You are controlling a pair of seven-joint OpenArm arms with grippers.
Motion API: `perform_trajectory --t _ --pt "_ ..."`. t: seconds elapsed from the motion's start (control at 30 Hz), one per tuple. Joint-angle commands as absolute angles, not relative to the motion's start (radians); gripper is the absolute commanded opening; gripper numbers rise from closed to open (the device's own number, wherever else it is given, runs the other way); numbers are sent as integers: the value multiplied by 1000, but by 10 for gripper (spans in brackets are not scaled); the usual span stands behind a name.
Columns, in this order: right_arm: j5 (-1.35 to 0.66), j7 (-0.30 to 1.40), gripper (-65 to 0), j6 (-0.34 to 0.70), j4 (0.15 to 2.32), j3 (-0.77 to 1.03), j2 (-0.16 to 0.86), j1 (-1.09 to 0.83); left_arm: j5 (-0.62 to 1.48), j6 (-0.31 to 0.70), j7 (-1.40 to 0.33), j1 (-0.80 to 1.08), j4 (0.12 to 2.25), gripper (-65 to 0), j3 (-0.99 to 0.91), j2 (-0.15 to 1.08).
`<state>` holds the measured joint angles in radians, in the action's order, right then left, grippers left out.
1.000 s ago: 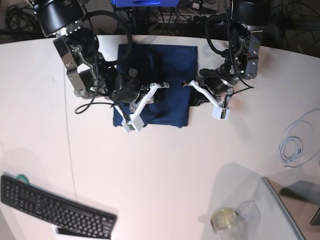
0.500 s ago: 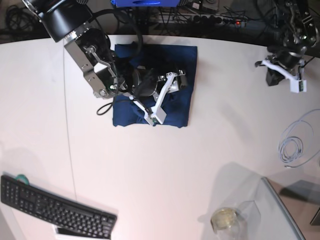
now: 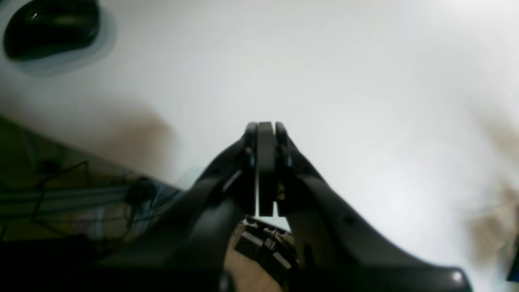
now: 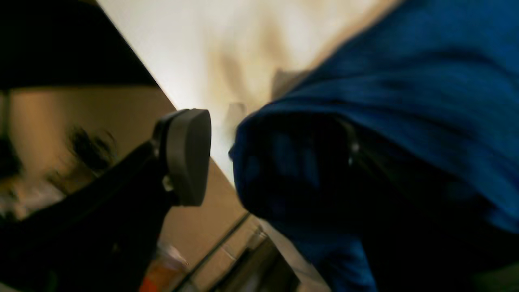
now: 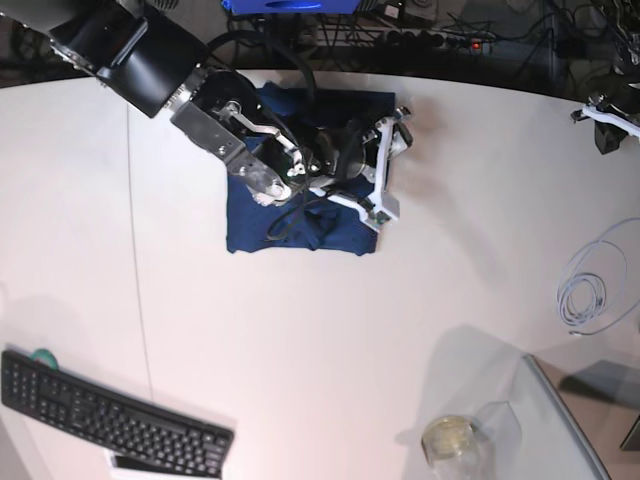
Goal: Layout the t-shirt on the table in an organized manner, then fold the t-shirt properly
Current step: 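Press and tuck the folded stack with the right gripper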
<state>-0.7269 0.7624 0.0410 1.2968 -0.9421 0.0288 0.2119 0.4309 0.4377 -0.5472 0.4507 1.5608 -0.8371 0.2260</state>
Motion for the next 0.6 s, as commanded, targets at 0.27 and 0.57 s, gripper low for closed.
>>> perform_trajectory --t 0.27,0.57 --pt "-746 743 -338 -234 1655 -977 182 219 438 435 -524 443 1512 -650 -858 246" --pt "-739 746 -648 -349 1776 -608 289 -1 438 567 -527 450 1442 -650 -1047 255"
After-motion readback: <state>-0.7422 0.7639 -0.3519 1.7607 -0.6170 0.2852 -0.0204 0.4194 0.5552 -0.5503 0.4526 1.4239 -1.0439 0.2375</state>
